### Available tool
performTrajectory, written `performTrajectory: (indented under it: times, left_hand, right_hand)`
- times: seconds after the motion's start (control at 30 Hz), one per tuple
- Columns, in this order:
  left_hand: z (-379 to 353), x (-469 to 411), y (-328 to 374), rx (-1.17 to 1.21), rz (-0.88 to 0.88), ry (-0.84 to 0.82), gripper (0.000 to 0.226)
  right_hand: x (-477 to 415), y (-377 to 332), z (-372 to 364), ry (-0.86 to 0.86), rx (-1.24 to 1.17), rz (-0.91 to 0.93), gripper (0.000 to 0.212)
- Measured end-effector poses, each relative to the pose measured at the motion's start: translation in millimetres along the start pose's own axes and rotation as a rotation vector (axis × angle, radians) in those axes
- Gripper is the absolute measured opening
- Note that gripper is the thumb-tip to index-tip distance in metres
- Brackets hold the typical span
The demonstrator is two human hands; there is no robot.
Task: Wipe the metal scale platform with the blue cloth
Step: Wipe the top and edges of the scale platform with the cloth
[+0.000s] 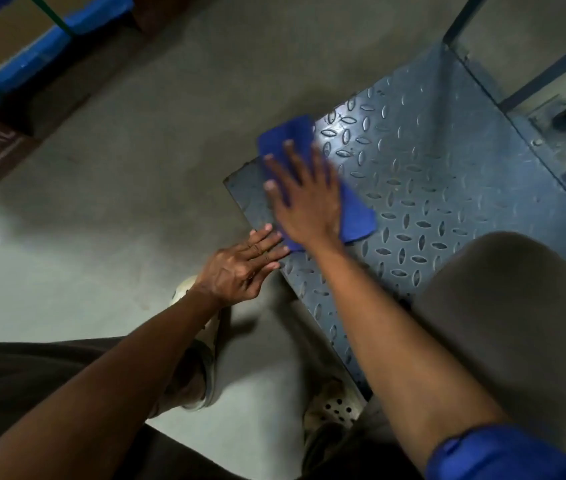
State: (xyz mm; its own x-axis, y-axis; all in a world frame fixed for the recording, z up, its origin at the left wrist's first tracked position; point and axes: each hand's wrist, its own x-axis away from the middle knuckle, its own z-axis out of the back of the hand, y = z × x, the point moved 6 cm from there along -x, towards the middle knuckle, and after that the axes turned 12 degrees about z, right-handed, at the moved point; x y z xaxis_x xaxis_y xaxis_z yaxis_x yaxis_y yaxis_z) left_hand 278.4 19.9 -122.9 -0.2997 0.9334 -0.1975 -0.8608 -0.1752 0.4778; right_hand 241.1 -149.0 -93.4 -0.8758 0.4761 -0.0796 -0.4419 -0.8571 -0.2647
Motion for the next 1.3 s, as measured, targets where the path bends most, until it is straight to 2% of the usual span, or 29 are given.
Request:
performTrajectory:
  times: [0.1,0.17,0.2,0.23,0.3,0.33,0.37,0.4,0.47,0.53,0.6,0.63,0.77,0.83,0.87,0.9,1.0,1.03,1.1,1.17,1.3]
  left_hand:
    - [3,-1,2,-0.013,0.014,0.058,0.033]
    - [3,-1,6,0.011,0.019,0.079,0.034]
    - [3,-1,6,0.019,0.027,0.087,0.036]
    - [2,-1,7,0.022,0.041,0.091,0.037]
    - [-1,0,8,0.021,0.064,0.095,0.039]
    - [-3,2,9,0.023,0.067,0.098,0.040]
    - [-4,3,9,0.024,0.067,0.104,0.040]
    - [-4,3,10,0.020,0.067,0.109,0.039]
    - [-4,3,11,-0.007,0.061,0.127,0.035]
    - [-3,2,10,-0.034,0.048,0.143,0.033]
    - [-3,4,9,-0.040,0.030,0.134,0.037]
    - [-4,4,9,-0.036,0.025,0.133,0.039]
    - [-7,7,10,-0.007,0.043,0.157,0.042]
    - [-8,7,10,0.009,0.051,0.164,0.042]
    - [-7,7,9,0.012,0.052,0.169,0.041]
    - [-6,6,10,0.012,0.054,0.180,0.040]
    - [-2,4,11,-0.019,0.059,0.228,0.037]
    - [-2,4,11,-0.025,0.057,0.230,0.037]
    - [-3,4,12,-0.026,0.046,0.211,0.038]
    - [-6,5,11,-0.022,0.045,0.205,0.039]
    - [-8,7,12,-0.012,0.063,0.205,0.039]
  right_hand:
    - [-6,-25,-8,-0.088,-0.045,0.380,0.050]
    - [-26,-2,-1,-0.128,-0.032,0.511,0.050]
    - [-38,22,4,-0.110,-0.021,0.456,0.050]
    - [-47,51,12,-0.059,-0.008,0.314,0.051]
    - [-46,99,25,0.066,0.008,-0.057,0.053]
    - [-38,101,27,0.107,0.011,-0.181,0.054]
    - [-31,86,26,0.119,0.017,-0.216,0.054]
    - [-25,61,19,0.093,0.021,-0.143,0.054]
    - [-17,-1,1,-0.011,0.017,0.228,0.052]
    - [-11,-31,-13,-0.120,-0.002,0.559,0.049]
    - [-25,-10,-10,-0.137,-0.012,0.659,0.049]
    - [-36,12,-4,-0.123,-0.009,0.596,0.050]
    - [-48,115,26,0.009,0.033,0.046,0.055]
    - [-41,108,25,0.046,0.043,-0.098,0.056]
    - [-38,86,19,0.044,0.055,-0.080,0.056]
    - [-35,55,10,0.025,0.058,0.015,0.055]
    - [-27,-33,-18,-0.093,0.036,0.504,0.052]
    - [-28,-40,-21,-0.115,0.018,0.614,0.052]
    - [-43,-20,-20,-0.144,-0.008,0.682,0.053]
    - [-61,19,-10,-0.148,-0.004,0.569,0.057]
    - [-62,132,25,-0.046,0.019,0.044,0.062]
